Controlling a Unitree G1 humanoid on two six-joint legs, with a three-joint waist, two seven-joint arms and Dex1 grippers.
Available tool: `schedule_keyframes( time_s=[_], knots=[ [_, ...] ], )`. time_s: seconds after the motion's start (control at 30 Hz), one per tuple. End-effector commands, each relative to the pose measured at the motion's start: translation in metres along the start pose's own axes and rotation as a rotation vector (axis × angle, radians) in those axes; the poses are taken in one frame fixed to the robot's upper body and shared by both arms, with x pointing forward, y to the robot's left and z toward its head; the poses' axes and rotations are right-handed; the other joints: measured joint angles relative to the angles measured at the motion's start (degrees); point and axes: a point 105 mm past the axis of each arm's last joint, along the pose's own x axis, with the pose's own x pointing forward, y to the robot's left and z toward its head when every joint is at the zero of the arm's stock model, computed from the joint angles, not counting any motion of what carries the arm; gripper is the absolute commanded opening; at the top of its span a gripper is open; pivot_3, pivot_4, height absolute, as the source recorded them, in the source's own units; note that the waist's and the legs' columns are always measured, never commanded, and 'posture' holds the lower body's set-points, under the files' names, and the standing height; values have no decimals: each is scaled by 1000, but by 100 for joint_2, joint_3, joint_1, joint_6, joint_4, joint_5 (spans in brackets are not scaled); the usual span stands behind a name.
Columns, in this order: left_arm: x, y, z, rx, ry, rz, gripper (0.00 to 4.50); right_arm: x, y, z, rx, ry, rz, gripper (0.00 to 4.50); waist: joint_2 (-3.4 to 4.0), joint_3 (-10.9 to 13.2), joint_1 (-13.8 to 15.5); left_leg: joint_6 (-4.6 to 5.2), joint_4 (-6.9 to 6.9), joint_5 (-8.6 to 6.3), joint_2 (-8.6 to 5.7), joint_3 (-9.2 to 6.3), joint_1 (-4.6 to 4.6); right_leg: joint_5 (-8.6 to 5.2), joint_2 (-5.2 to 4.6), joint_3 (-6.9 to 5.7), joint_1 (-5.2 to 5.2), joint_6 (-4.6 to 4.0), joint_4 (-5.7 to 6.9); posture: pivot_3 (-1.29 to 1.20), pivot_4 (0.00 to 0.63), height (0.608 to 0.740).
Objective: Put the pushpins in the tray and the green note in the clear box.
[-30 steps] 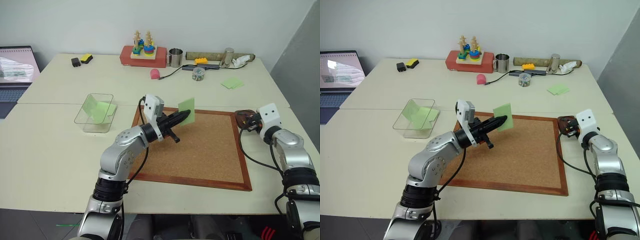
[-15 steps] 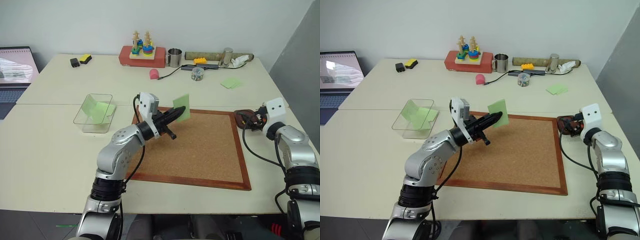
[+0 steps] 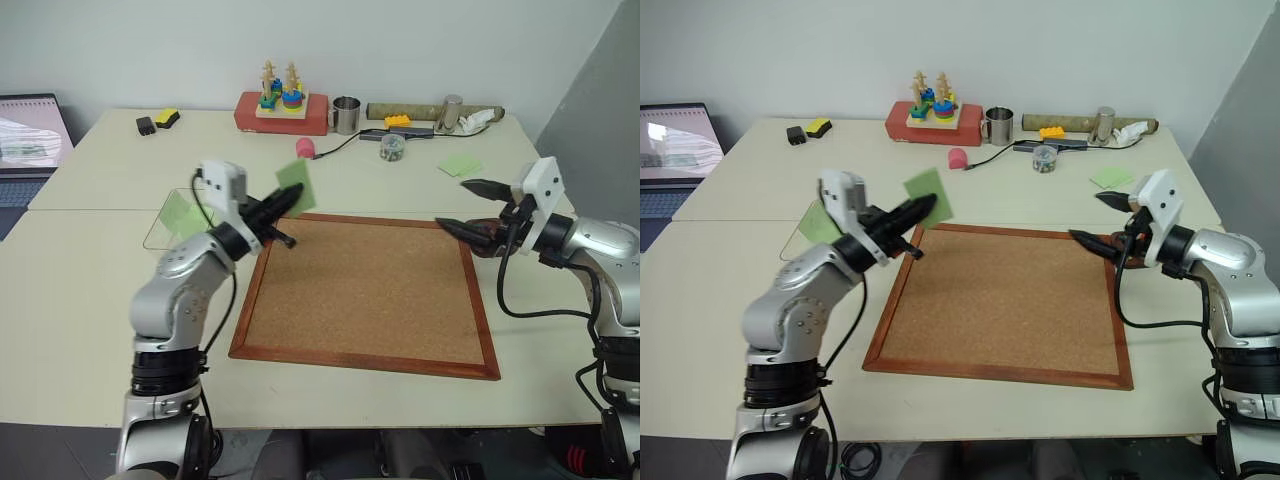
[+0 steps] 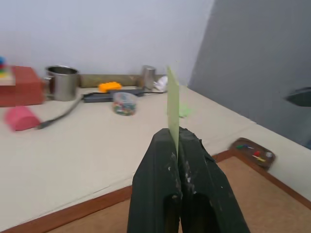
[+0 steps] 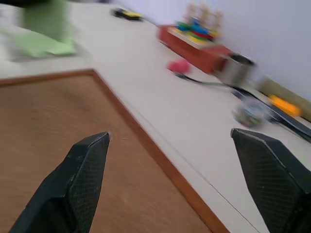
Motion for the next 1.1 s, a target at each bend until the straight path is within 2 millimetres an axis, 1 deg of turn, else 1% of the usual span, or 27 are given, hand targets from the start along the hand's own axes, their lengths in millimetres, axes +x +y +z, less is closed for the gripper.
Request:
schedule_keyframes(
  time_s=[0.03, 0.1, 0.2, 0.23, 0.3, 0.37, 0.43, 0.47, 0.53, 0.57, 0.6, 0.63, 0.67, 0.77, 0.8, 0.87, 0.93, 0.97, 1.0, 1.03, 1.1],
  knots=[
    [-26, 59, 12, 110, 9, 276, 0, 14, 25, 35, -32, -42, 147, 4180, 0, 0, 16, 0, 1, 0, 0, -6, 0, 0, 0, -6, 2, 0, 1, 0, 150, 740],
    [-37, 82, 15, 142, 18, 384, 0, 19, 30, 38, -30, -38, 178, 4180, -1, 0, 44, 0, 1, 0, -1, -10, -1, 0, -1, -12, 4, 0, -3, 0, 150, 740],
    [-52, 112, 12, 166, 43, 537, 0, 24, 32, 38, -21, -35, 199, 4180, -3, 0, 99, 0, 1, 0, -2, -15, -9, 0, -8, -19, 3, 0, -10, 0, 150, 740],
    [-55, 119, 10, 165, 49, 569, 0, 25, 32, 37, -21, -30, 202, 4180, -3, 0, 108, 0, 1, 0, -3, -15, -12, 0, -11, -20, 2, 0, -11, 0, 150, 740],
    [-55, 125, 4, 163, 70, 591, 0, 26, 32, 34, -19, -25, 207, 4180, -3, 0, 115, 0, 1, 0, -4, -15, -17, 0, -20, -21, 0, 0, -13, 0, 150, 740],
    [-52, 126, -2, 152, 88, 581, 0, 27, 33, 33, -16, -23, 212, 4180, -4, 1, 115, 0, 1, 0, -4, -16, -19, 0, -23, -22, -1, 0, -12, 0, 150, 740],
    [-49, 125, -7, 151, 109, 571, 397, 28, 34, 32, -16, -21, 218, 4236, -5, 1, 111, 0, 1, 0, -6, -16, -19, 1, -22, -24, -2, 0, -10, 0, 150, 740],
    [-49, 125, -8, 155, 114, 568, 442, 29, 34, 32, -16, -20, 220, 4236, -5, 1, 109, 0, 0, 0, -6, -16, -19, 1, -22, -24, -3, 0, -9, 0, 150, 740],
    [-49, 125, -8, 168, 124, 565, 948, 29, 35, 31, -15, -19, 221, 4236, -5, 2, 91, 0, 0, 0, -5, -16, -19, 1, -19, -25, -6, 0, -6, 0, 150, 740],
    [-50, 125, -9, 197, 141, 564, 1090, 28, 35, 30, -12, -17, 221, 4236, -5, 2, 84, 0, -1, 0, -5, -16, -19, 1, -19, -24, -8, 0, -4, 0, 150, 740],
    [-51, 125, -9, 222, 155, 562, 1382, 28, 35, 29, -8, -16, 220, 4236, -5, 2, 81, 0, -1, 0, -5, -15, -19, 1, -18, -24, -11, 0, -2, 0, 150, 740],
    [-52, 125, -10, 239, 165, 560, 1517, 28, 35, 29, -6, -15, 219, 4236, -5, 2, 79, 0, -2, 0, -5, -14, -19, 1, -17, -23, -12, 0, -1, 0, 150, 740],
    [-52, 125, -10, 244, 168, 557, 1769, 27, 35, 28, -3, -13, 218, 4236, -5, 2, 77, 0, -2, 0, -5, -14, -19, 1, -16, -23, -14, -1, 0, 0, 150, 740],
    [-51, 124, -8, 257, 164, 551, 2288, 26, 34, 26, 0, -5, 214, 4236, -5, 2, 74, 0, -2, 0, -4, -12, -22, 1, -16, -21, -22, -1, 4, 0, 150, 740],
    [-51, 123, -7, 258, 162, 549, 2546, 26, 33, 26, 0, -4, 213, 4236, -5, 2, 74, 0, -2, 0, -4, -10, -23, 1, -16, -19, -24, -1, 6, 0, 150, 740],
    [-50, 120, -3, 266, 155, 531, 2852, 25, 32, 26, -2, -1, 209, 4236, -5, 1, 75, 0, -2, 0, -3, -9, -24, 1, -16, -19, -27, -1, 7, 0, 150, 740],
    [-47, 112, 2, 282, 154, 471, 3234, 23, 30, 25, -7, 5, 202, 4236, -5, 1, 74, 0, -2, 0, -3, -9, -26, 1, -16, -19, -28, -1, 7, 0, 150, 740],
    [-46, 107, 4, 289, 157, 440, 3508, 22, 29, 25, -9, 8, 200, 4236, -5, 2, 74, 0, -2, 0, -3, -8, -28, 1, -16, -18, -30, -1, 7, 0, 150, 740],
    [-46, 103, 5, 290, 162, 409, 3650, 21, 29, 25, -12, 9, 200, 4236, -5, 2, 72, 0, -2, 0, -3, -7, -32, 1, -16, -17, -35, -1, 7, 0, 150, 740],
    [-49, 94, 6, 312, 197, 338, 3875, 18, 28, 25, -16, 12, 200, 4236, -5, 2, 72, -1, -2, 0, -2, -7, -36, 2, -16, -16, -40, -1, 8, 0, 150, 740],
    [-60, 82, 6, 372, 281, 226, 3875, 11, 27, 22, -28, 26, 201, 4236, -6, 2, 59, -1, -4, 0, -2, -2, -38, 2, -15, -14, -46, -2, 7, 0, 150, 740]
  ],
)
